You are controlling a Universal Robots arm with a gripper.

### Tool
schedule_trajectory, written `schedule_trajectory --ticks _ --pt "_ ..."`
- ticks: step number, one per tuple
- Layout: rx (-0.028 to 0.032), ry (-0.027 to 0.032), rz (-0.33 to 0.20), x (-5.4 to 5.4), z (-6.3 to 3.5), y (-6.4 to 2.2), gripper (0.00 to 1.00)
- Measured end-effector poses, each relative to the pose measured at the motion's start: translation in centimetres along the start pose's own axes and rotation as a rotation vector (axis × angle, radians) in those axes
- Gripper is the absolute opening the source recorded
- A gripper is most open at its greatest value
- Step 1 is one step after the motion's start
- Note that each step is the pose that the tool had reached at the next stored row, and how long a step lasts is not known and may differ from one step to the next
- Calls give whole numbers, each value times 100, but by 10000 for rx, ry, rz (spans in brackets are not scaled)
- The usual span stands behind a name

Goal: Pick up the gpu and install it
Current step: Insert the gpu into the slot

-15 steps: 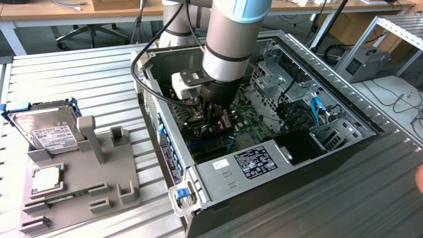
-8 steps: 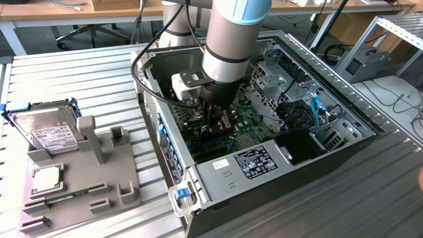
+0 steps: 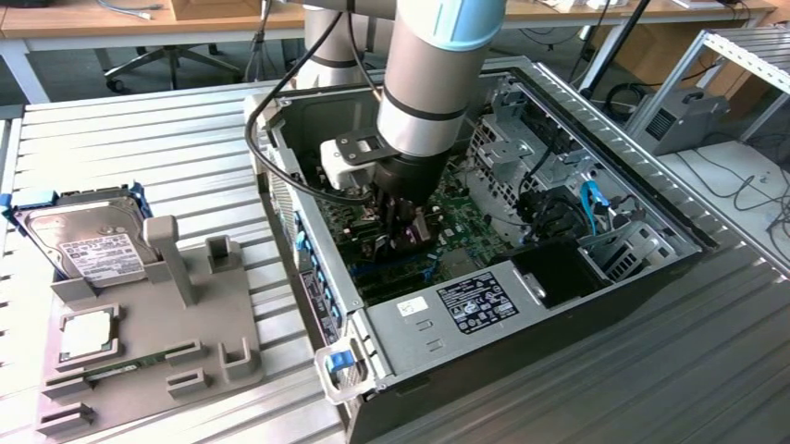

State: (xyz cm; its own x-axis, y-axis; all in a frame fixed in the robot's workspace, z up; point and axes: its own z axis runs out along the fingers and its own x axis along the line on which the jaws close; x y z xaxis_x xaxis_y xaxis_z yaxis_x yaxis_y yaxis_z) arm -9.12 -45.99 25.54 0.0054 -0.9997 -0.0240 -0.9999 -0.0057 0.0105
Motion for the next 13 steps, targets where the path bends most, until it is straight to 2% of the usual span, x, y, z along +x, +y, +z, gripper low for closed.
schedule_trajectory --ticks 6,7,8,9,10,11,12,13 --pt "4 -10 0 -1 5 0 27" --pt "4 -8 0 -1 4 0 33" --pt "2 -4 0 0 2 0 33" --pt "1 -3 -1 0 2 0 40" --pt "2 -3 0 0 2 0 40" --pt "1 5 0 0 1 0 40" --pt "0 53 0 -2 -7 -1 40" --pt "1 72 -1 -3 -36 -1 40"
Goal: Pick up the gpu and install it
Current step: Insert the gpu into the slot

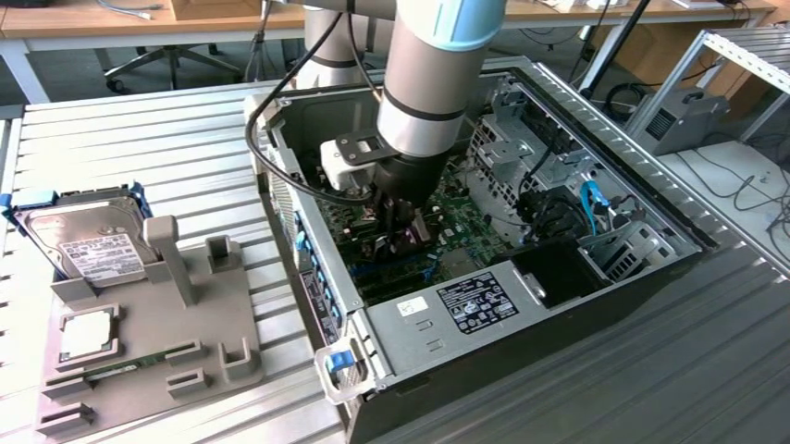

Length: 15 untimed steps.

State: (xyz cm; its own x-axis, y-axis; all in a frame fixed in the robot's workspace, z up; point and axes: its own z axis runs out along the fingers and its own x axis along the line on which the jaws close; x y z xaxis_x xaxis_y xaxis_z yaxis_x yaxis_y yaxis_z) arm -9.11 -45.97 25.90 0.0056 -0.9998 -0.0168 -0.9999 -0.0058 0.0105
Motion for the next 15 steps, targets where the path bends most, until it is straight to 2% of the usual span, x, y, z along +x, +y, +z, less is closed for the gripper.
schedule_trajectory --ticks 6,8,9,10,12,13,15 --pt "8 16 1 -20 -266 4 40" --pt "3 14 -2 -21 -303 2 40" --pt "-35 18 -7 -21 -305 -14 32" --pt "-86 19 -15 -21 -306 -38 32" --pt "-225 17 -44 -20 -307 -122 19" --pt "-276 17 -53 -20 -307 -153 19" --pt "-332 17 -83 -20 -307 -198 11"
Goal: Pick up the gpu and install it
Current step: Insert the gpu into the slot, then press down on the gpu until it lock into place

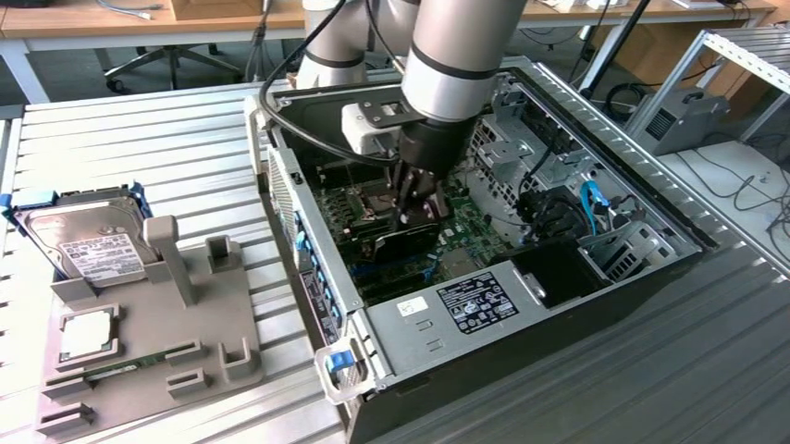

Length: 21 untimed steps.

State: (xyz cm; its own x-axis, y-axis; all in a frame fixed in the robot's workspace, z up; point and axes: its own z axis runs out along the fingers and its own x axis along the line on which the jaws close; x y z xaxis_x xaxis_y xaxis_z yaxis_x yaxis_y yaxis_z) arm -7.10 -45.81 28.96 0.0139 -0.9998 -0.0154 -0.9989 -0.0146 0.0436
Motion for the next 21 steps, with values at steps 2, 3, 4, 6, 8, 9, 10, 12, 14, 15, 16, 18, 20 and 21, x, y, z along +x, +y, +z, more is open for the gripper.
schedule_trajectory --ticks 2,3,4,6,8,9,10,12,14,15,16,18,20,21 --pt "-37 0 -27 1 -1 -34 11" --pt "-46 0 -35 1 -2 -42 11" --pt "-50 2 -37 1 -2 -44 11" --pt "-51 1 -36 1 -2 -44 11" --pt "-51 2 -36 1 -2 -45 11" --pt "-51 1 -37 1 -2 -45 11" --pt "-51 1 -37 1 -2 -45 11" --pt "-51 1 -37 1 -2 -45 11" --pt "-52 1 -37 0 0 -26 11" --pt "-51 1 -37 -1 11 56 11" --pt "-50 0 -36 -2 29 129 11" --pt "-50 1 -36 -2 66 217 11" --pt "-50 1 -37 -2 110 225 11" --pt "-50 1 -39 -1 127 225 11"
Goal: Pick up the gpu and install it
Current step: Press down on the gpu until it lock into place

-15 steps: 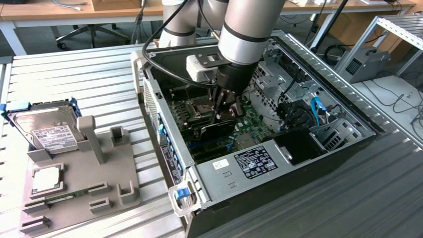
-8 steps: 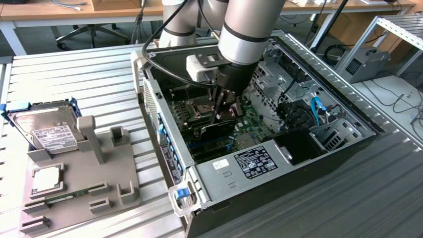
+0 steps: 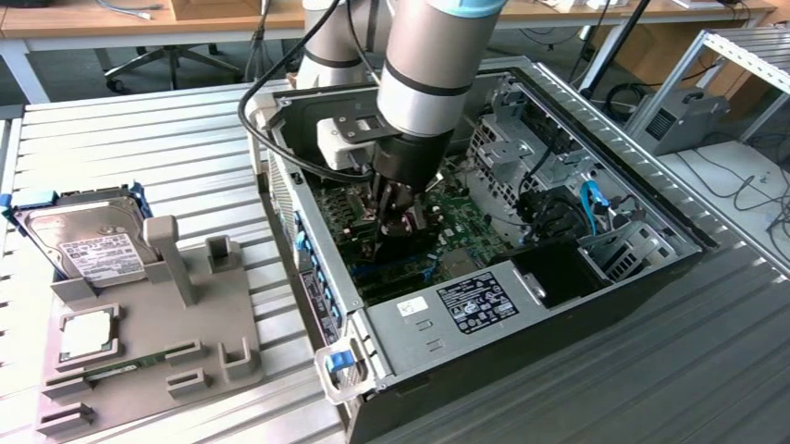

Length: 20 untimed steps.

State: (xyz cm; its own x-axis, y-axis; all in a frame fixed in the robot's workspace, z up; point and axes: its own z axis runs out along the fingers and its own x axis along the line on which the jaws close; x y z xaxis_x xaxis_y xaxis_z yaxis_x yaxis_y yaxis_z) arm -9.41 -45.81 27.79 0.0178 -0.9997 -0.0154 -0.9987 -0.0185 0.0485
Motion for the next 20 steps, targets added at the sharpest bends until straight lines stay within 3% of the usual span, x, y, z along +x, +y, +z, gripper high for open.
schedule_trajectory --ticks 9,15,20 --pt "0 1 1 2 126 9 11" --pt "15 -17 2 0 67 -5 11" --pt "-1 -1 0 3 16 -130 11"
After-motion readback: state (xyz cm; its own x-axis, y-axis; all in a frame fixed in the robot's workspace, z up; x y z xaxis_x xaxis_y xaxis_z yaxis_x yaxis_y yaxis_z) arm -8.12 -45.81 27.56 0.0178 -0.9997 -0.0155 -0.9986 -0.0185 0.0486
